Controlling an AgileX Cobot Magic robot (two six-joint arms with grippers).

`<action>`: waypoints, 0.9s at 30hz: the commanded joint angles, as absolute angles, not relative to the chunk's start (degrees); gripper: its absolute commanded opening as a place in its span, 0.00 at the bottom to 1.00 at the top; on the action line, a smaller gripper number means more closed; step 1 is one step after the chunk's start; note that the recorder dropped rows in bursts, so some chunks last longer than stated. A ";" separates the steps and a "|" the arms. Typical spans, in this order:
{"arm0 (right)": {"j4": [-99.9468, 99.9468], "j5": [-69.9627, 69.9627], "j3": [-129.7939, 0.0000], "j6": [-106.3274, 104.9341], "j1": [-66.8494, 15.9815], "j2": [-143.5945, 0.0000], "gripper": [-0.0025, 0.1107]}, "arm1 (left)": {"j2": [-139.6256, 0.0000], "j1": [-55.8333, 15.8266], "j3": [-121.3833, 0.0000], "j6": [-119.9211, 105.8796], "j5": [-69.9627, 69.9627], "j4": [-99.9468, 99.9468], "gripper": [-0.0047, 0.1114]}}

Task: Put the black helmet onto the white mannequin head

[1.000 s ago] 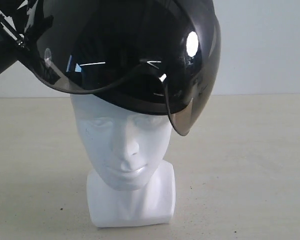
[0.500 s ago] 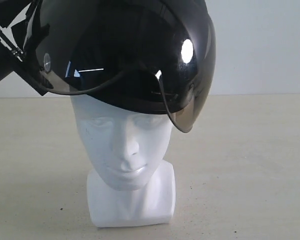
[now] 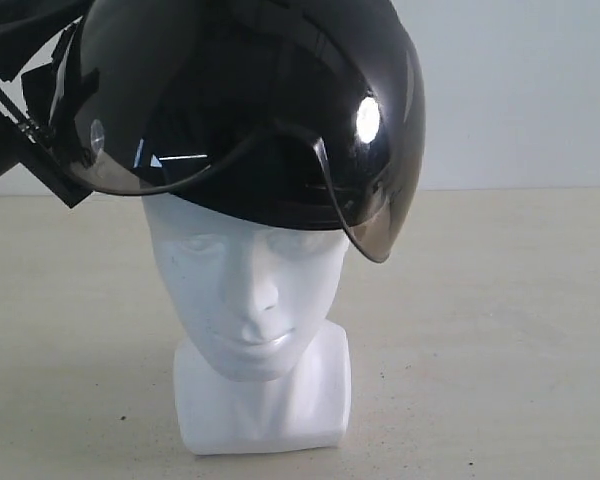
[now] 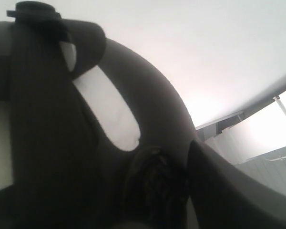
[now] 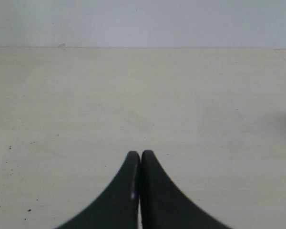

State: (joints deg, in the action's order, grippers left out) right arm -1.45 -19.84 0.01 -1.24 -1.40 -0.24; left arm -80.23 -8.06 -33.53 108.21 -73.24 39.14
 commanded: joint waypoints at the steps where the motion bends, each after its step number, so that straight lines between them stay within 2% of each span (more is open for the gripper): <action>1: -1.23 -19.13 0.00 -1.37 -1.14 0.00 0.02 | -80.49 -6.47 -31.65 100.73 -67.18 37.17 0.08; 27: -1.23 -19.13 0.00 -1.37 -1.14 0.00 0.02 | -80.49 -5.17 -29.26 94.61 -60.55 40.16 0.08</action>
State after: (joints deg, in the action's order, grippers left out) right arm -1.45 -19.84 0.01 -1.24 -1.40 -0.24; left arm -79.90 -7.37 -30.24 102.14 -72.96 39.72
